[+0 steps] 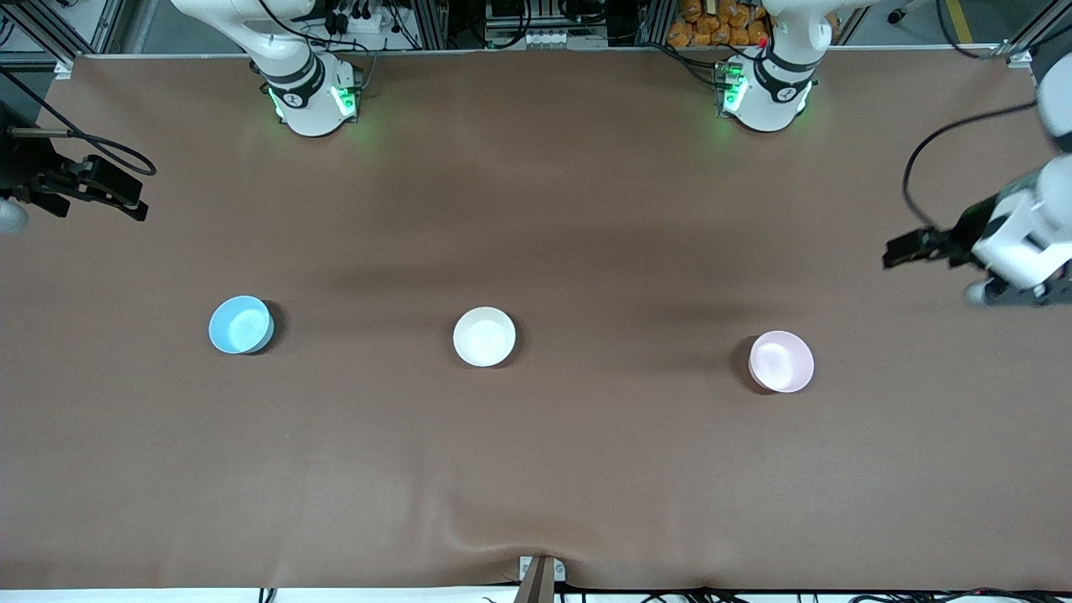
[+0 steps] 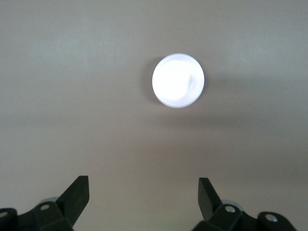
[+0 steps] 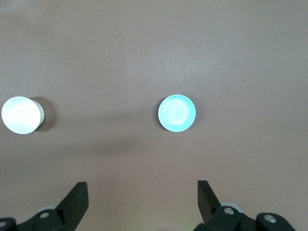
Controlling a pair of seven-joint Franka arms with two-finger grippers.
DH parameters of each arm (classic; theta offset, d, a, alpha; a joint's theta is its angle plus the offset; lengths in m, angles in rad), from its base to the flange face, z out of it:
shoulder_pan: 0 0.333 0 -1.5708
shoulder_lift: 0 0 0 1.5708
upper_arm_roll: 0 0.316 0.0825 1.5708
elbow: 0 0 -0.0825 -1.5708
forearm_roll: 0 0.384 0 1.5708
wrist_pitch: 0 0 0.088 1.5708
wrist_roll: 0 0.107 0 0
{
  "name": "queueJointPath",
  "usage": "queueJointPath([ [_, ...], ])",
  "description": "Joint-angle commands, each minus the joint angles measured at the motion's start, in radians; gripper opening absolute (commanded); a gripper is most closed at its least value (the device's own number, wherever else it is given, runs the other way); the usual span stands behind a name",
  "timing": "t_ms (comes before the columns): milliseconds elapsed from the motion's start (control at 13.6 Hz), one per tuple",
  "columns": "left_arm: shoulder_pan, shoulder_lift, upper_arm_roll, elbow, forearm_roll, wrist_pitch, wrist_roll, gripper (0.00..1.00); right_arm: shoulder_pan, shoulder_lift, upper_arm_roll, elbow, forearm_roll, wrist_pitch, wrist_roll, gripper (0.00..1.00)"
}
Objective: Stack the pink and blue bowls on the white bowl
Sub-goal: 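Reach the left gripper down to the pink bowl rim and grasp it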
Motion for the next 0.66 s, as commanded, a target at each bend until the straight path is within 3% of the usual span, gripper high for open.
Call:
queueJointPath([
  [0,-0.005,-0.004,-0.005,-0.17,-0.001,0.214,0.017,1.0,-0.015,0.003,0.01,0.013,-0.005,-0.009,-0.01,1.0],
  [369,-0.002,0.069,-0.005,-0.429,0.0,0.645,0.017,1.0,-0.016,0.003,0.01,0.013,-0.005,-0.009,-0.01,1.0],
  [590,0.003,0.152,-0.005,-0.474,0.0,0.782,0.017,1.0,-0.016,0.003,0.01,0.013,-0.003,-0.009,-0.01,1.0],
])
